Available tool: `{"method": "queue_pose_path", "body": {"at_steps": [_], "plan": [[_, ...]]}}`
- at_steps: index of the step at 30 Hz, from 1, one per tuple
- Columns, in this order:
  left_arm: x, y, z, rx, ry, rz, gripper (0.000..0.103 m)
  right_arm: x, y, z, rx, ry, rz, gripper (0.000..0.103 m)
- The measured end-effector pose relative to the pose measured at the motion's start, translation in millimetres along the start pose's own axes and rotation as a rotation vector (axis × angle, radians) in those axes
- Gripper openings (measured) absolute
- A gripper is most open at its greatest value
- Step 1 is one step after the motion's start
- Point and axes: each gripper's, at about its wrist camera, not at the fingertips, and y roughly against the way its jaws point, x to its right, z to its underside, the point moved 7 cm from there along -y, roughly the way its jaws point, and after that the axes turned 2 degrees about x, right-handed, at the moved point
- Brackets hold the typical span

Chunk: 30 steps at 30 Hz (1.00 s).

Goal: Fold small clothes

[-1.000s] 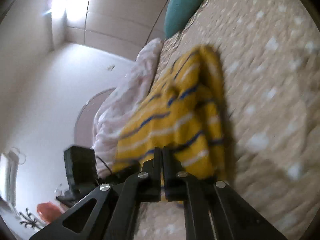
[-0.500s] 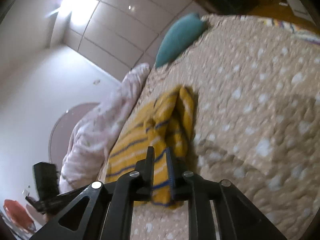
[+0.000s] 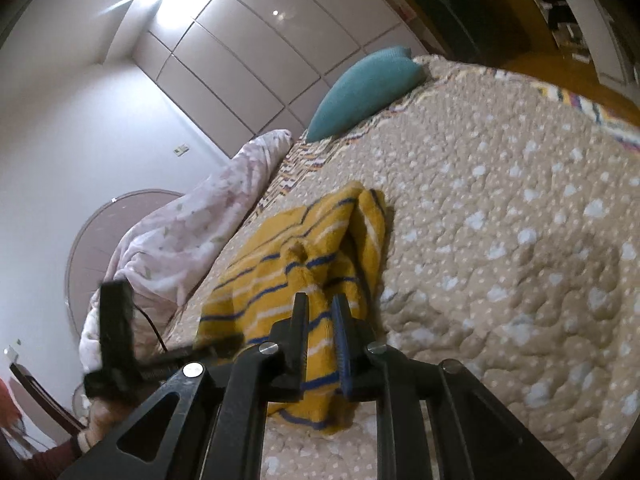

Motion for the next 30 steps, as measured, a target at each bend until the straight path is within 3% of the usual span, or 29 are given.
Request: {"method": "queue_pose_path", "body": {"at_steps": [2,5,6,8,9,10,11,12,13,15,17,18,21,26,30], "plan": [[0,0,1,0.003,-0.016,-0.001,0.080,-12,-2,-12,0.019,-0.019,-0.055,0.017],[4,-1,0,0.013,-0.043,-0.036,0.081,-32,-17,-28,0.013,-0.056,-0.165,0.029],[5,-2,0,0.017,-0.043,-0.042,0.081,-38,-27,-28,-0.020,-0.066,-0.218,0.039],[6,-1,1,0.025,-0.042,-0.051,0.081,-39,-50,-20,-0.104,-0.093,-0.293,0.045],[6,-2,1,0.030,-0.042,-0.056,0.083,-31,-62,-13,-0.135,-0.112,-0.281,0.045],[6,-2,1,0.034,-0.041,-0.058,0.083,-11,-73,-6,-0.146,-0.141,-0.203,0.045],[6,-2,2,0.035,-0.038,-0.057,0.085,2,-76,-4,-0.144,-0.174,-0.170,0.030],[7,-1,2,0.044,-0.033,-0.064,0.085,20,-78,-2,-0.138,-0.243,-0.159,0.001],[9,2,5,0.049,-0.031,-0.068,0.085,38,-77,-2,-0.130,-0.334,-0.155,0.000],[12,7,10,0.059,-0.031,-0.091,0.085,55,-64,-12,-0.057,-0.374,-0.104,0.000],[16,16,12,0.071,-0.049,-0.109,0.085,68,-45,-23,0.025,-0.298,0.091,0.021],[21,24,15,0.078,-0.070,-0.111,0.085,72,-39,-26,0.047,-0.307,0.081,0.030],[30,45,25,0.098,-0.124,-0.123,0.085,75,-31,-29,0.040,-0.347,0.028,0.031],[32,60,53,0.102,-0.177,-0.187,0.085,48,-16,-29,0.036,-0.220,0.002,0.031],[20,59,87,0.061,-0.131,-0.186,0.085,2,-20,-11,-0.033,-0.091,-0.123,0.031]]}}
